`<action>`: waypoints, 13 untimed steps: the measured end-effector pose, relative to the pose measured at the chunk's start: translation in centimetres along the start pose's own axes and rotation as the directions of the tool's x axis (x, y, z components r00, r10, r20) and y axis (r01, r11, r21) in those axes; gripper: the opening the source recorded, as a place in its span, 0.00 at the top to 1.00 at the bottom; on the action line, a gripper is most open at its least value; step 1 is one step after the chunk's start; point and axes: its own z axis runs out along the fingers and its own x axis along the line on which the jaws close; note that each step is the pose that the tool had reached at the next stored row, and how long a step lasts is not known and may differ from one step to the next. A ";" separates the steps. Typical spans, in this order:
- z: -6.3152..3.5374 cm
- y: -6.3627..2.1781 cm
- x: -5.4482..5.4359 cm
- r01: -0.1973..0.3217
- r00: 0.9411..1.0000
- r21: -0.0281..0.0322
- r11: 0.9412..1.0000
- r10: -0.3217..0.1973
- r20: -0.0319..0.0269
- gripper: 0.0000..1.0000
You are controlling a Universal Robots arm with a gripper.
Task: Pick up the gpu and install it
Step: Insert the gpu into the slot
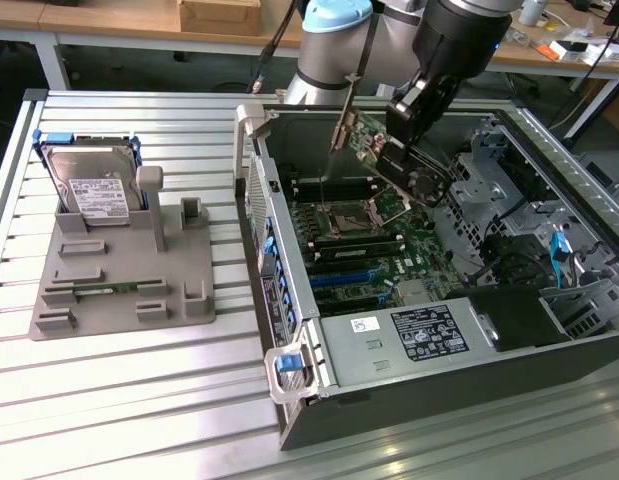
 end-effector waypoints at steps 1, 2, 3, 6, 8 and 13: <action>0.01 0.00 0.0 0.008 1.000 0.000 1.000 -0.008 0.000 0.73; 0.02 0.00 0.0 0.021 1.000 -0.001 1.000 -0.021 -0.001 0.73; 0.04 0.00 0.0 0.040 0.999 -0.001 0.999 -0.040 -0.002 0.73; 0.09 0.00 0.0 0.100 0.995 -0.003 0.995 -0.100 -0.004 0.73; 0.12 -0.01 0.0 0.131 0.991 -0.004 0.991 -0.131 -0.005 0.73; 0.22 -0.01 0.0 0.218 0.976 -0.008 0.976 -0.218 -0.009 0.73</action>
